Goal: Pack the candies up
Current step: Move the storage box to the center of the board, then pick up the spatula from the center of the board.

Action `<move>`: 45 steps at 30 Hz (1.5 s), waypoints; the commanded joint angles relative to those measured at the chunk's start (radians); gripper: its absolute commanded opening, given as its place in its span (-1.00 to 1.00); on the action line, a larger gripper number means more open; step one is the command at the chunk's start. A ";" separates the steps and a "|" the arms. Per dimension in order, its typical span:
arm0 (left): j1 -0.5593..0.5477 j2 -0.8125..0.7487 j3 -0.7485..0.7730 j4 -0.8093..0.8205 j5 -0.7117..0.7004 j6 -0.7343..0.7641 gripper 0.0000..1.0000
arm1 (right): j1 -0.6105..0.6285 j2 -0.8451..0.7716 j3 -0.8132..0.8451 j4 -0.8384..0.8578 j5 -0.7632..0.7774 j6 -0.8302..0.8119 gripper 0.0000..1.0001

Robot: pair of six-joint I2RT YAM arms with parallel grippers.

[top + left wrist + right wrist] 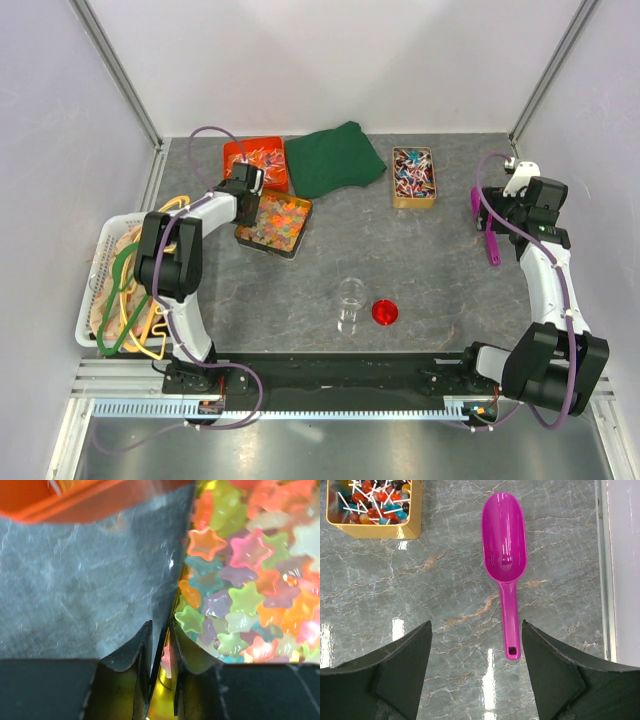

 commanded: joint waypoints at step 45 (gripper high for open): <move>-0.003 -0.473 -0.116 -0.050 0.426 0.106 0.72 | -0.045 0.341 -0.018 0.351 0.045 -0.143 0.71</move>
